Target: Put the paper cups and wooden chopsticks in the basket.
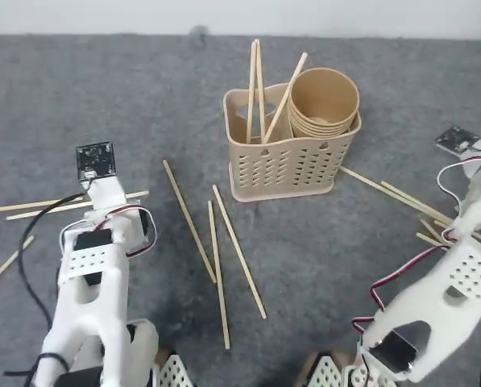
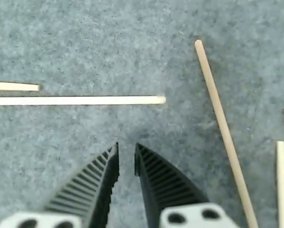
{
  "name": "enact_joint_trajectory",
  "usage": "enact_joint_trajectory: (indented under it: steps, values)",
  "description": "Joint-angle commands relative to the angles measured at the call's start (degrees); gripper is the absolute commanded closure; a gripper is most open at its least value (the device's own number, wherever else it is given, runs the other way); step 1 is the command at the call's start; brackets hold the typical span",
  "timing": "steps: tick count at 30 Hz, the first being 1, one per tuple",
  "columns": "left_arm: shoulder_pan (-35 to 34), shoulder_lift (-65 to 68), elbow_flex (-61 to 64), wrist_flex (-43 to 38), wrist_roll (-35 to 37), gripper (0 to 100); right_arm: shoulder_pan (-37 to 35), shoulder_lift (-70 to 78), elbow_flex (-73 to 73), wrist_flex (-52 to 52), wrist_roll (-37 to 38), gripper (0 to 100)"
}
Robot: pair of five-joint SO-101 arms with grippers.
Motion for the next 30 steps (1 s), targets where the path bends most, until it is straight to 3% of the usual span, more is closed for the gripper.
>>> enact_joint_trajectory:
  steps: [1, 4, 10, 18, 27, 30]
  values:
    - [-0.2, -2.0, -0.5, -1.2, -1.0, 95, 0.8, -6.7, -1.1, 5.9, 0.9, 86.8]
    - [-0.2, -2.0, -0.5, -1.2, -1.0, 95, 1.2, -8.2, -1.1, 7.0, 1.6, 81.0]
    - [-0.1, -2.0, -0.5, -1.2, -1.0, 95, 3.5, -8.4, -0.9, 9.5, 6.6, 85.7]
    - [-0.1, -2.0, -0.5, -1.2, -1.0, 95, 4.7, 0.0, -0.8, 1.9, 6.5, 88.7]
    - [-0.1, -2.0, -0.5, -1.2, -1.0, 95, 4.4, 0.1, -2.5, 3.4, 6.2, 88.9]
    - [-0.1, -2.0, -0.5, -1.2, -1.0, 95, 4.4, 0.0, -2.6, 1.2, 6.1, 98.2]
